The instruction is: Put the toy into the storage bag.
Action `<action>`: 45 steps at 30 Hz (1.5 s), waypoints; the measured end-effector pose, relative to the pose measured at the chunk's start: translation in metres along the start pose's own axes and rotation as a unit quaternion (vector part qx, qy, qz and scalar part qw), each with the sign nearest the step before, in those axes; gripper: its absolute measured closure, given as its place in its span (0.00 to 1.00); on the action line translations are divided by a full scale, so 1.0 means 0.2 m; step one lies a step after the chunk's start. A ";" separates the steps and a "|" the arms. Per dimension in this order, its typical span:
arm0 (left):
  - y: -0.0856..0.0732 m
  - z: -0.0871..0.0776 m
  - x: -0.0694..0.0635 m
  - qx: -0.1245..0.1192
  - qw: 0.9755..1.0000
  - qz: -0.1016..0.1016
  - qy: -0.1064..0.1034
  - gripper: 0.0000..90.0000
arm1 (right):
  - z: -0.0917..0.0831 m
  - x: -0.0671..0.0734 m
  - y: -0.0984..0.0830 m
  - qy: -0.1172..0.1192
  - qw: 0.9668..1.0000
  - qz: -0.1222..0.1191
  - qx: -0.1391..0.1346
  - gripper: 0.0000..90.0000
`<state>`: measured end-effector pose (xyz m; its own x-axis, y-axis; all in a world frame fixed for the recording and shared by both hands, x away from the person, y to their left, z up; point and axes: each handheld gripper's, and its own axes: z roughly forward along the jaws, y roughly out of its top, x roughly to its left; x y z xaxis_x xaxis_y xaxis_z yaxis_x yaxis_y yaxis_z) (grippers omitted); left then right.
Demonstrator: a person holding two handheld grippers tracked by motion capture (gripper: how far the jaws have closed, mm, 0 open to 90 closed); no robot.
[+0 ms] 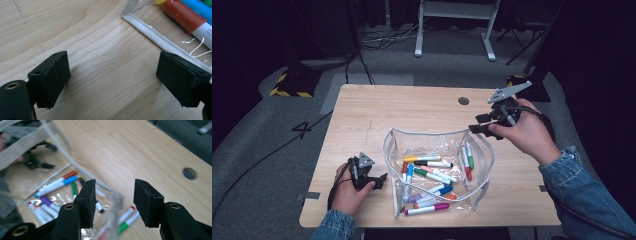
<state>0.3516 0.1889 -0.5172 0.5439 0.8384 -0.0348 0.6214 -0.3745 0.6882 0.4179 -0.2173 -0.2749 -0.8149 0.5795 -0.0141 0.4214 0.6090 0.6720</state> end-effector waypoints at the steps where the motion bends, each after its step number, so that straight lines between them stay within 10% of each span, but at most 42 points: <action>1: 0.00 0.00 0.00 0.000 1.000 0.000 0.000 0.13 | 0.00 -0.05 -0.02 -0.008 1.000 0.017 -0.002 0.59; 12: 0.00 0.00 0.00 0.000 1.000 0.001 0.000 0.13 | 0.25 -0.35 -0.30 -0.042 0.993 0.094 0.055 0.57; 29: 0.00 0.00 0.00 0.000 1.000 0.000 -0.002 0.13 | 0.75 -0.36 -0.54 -0.026 0.984 0.117 0.130 0.59; 36: 0.00 0.00 0.00 0.000 1.000 0.000 -0.002 0.13 | 0.83 -0.38 -0.58 -0.035 0.982 0.129 0.132 0.60; 45: 0.00 0.00 0.00 0.000 1.000 0.001 0.000 0.13 | 0.82 -0.40 -0.61 -0.074 0.974 0.148 0.153 0.85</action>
<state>0.3517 0.1891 -0.5172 0.5452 0.8377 -0.0329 0.6202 -0.3766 0.6881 0.4979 -0.2494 -0.4770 -0.5834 0.8118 0.0249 0.7459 0.5234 0.4119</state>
